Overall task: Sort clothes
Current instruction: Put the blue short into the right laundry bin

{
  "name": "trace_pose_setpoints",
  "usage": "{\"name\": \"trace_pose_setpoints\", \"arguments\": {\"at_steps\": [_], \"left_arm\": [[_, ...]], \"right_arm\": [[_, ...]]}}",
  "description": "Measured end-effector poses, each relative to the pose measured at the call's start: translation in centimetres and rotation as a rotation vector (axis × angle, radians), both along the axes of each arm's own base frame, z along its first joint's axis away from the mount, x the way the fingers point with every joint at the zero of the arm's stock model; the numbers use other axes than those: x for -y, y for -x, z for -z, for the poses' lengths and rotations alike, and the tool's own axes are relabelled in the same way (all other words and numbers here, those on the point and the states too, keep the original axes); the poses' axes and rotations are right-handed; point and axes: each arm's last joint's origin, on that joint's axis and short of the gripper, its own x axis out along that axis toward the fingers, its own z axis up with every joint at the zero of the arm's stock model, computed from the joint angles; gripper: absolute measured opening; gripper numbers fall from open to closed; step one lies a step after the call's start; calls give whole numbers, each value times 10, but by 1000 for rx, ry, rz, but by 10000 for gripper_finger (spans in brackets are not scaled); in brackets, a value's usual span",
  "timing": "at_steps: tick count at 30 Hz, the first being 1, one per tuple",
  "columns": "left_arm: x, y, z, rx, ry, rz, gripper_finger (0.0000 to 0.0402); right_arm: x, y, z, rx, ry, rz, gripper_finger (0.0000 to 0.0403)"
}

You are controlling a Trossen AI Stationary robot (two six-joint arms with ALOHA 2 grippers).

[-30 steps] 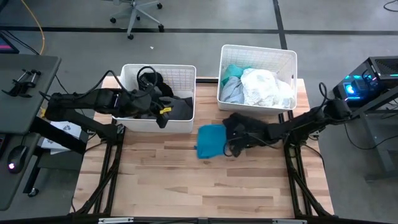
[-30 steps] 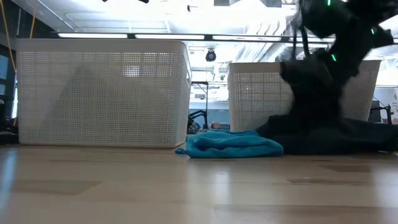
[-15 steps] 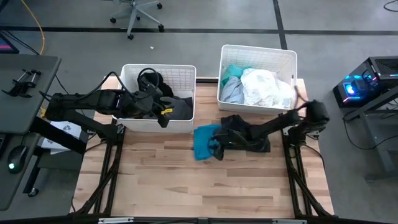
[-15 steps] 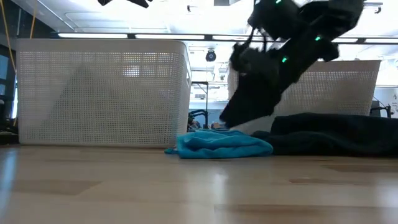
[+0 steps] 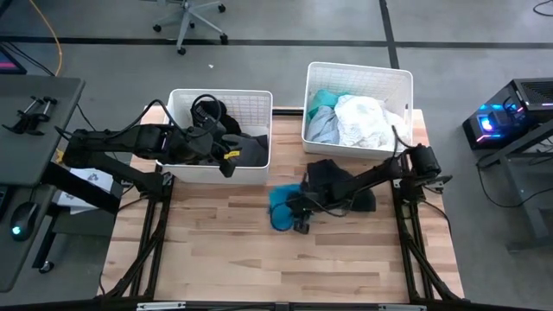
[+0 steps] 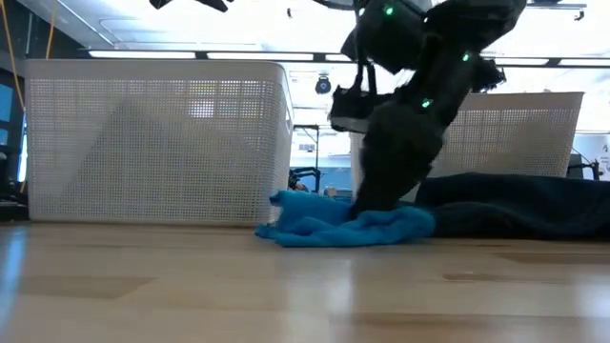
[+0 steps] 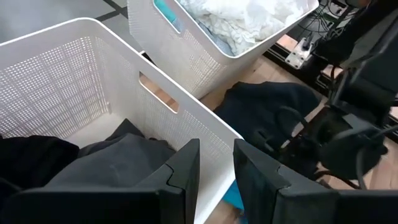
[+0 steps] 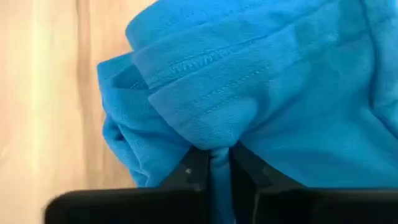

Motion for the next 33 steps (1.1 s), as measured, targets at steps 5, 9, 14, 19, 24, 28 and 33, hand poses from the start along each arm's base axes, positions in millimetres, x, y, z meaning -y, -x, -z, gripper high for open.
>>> {"name": "trace_pose_setpoints", "arguments": {"at_steps": [5, 9, 14, 19, 24, 28, 33], "left_arm": [[0, 0, 0, 1, -4, -6, 85], [-1, 0, 0, -7, -23, -5, 85], [-5, 0, -1, -33, -117, -23, 85], [-21, 0, -4, -64, -205, -52, 85], [-42, -1, -5, -73, -205, -21, 85], [-58, -1, -8, -71, -224, 61, 85], [-73, 1, -9, -58, -215, 170, 85]], "right_arm": [[3, 7, -74, 122, 33, 37, 32], [11, 31, -149, 262, 62, 50, 11], [40, 85, -241, 457, 253, 323, 10], [88, 147, -266, 347, 384, 780, 5], [137, 180, -244, 125, 302, 1030, 6], [174, 178, -202, -12, 91, 1071, 8], [207, 173, -152, -196, -47, 1136, 16]]}}
